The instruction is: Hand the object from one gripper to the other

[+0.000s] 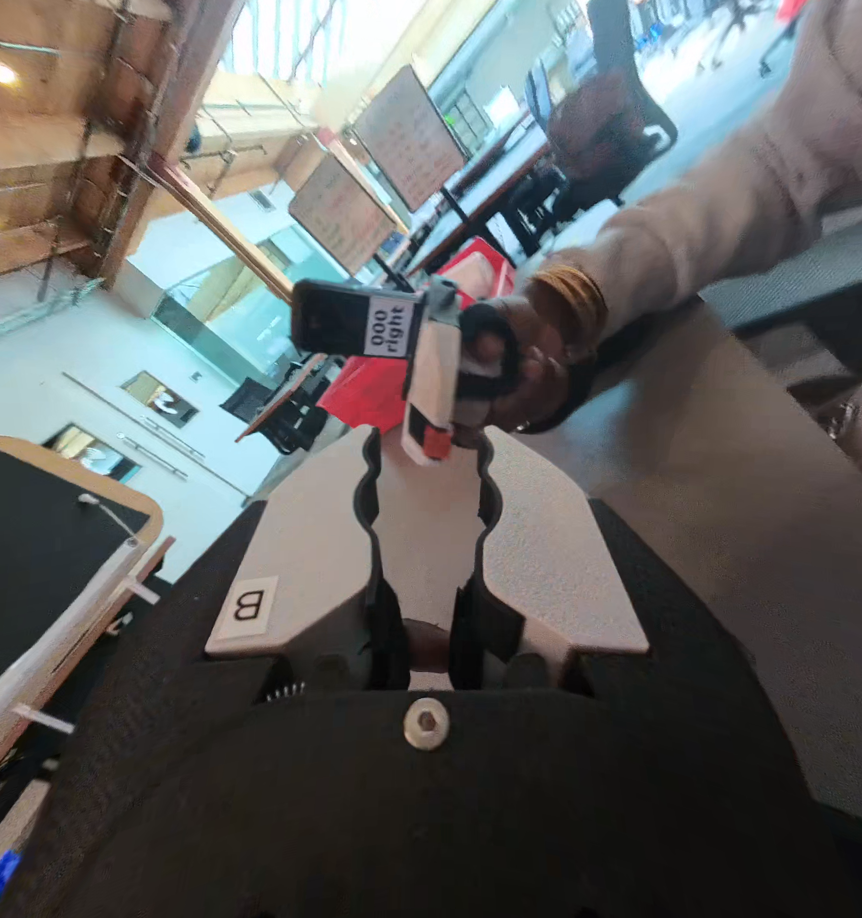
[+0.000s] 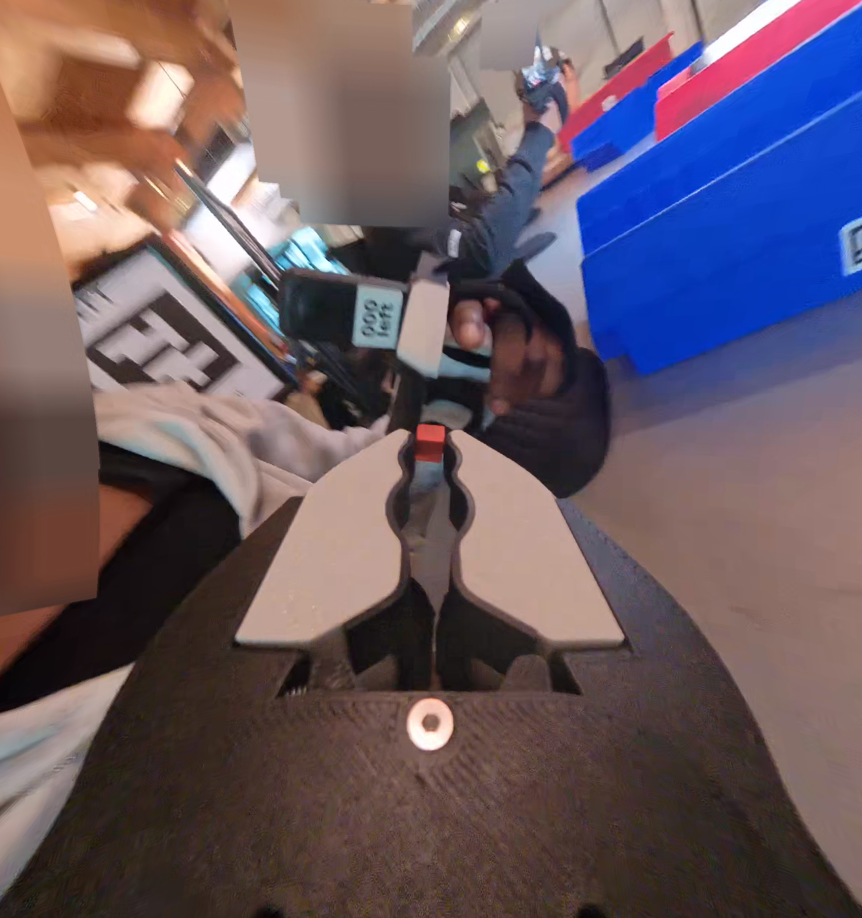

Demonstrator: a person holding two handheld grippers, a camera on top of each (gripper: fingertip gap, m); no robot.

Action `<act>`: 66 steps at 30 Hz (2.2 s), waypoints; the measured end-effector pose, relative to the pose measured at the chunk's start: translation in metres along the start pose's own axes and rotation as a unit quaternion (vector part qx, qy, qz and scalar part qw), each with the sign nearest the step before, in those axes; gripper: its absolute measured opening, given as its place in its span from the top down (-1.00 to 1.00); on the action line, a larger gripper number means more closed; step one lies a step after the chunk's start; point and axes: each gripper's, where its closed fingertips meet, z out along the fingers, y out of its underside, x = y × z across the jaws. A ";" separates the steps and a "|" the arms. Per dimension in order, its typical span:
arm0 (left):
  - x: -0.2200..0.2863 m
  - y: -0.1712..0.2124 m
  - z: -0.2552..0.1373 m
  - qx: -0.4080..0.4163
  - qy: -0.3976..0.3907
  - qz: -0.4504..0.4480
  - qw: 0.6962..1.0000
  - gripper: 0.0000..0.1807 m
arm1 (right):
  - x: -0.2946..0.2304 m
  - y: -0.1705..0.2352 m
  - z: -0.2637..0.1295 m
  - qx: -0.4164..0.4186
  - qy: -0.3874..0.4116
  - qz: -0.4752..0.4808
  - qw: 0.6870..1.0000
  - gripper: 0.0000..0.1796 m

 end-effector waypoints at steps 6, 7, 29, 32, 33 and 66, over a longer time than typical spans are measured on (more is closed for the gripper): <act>0.005 0.003 0.003 -0.011 0.008 0.023 1.000 0.83 | -0.004 0.003 0.000 -0.005 -0.027 0.048 0.998 0.88; 0.007 0.003 0.003 -0.013 0.013 0.021 1.000 0.85 | -0.003 0.004 0.001 -0.008 -0.026 0.048 0.998 0.89; 0.020 -0.004 -0.007 0.032 0.242 -0.553 0.796 0.89 | -0.007 0.009 0.008 -0.072 0.232 -0.707 0.664 0.89; 0.018 -0.006 -0.006 0.041 0.237 -0.543 0.804 0.89 | -0.008 0.008 0.008 -0.067 0.229 -0.697 0.676 0.89; 0.015 -0.006 -0.006 0.049 0.224 -0.526 0.819 0.86 | -0.008 0.005 0.007 -0.059 0.231 -0.681 0.692 0.89; -0.009 -0.005 -0.012 0.101 0.182 -0.572 0.793 0.89 | -0.021 -0.014 -0.005 -0.005 0.210 -0.589 0.781 0.80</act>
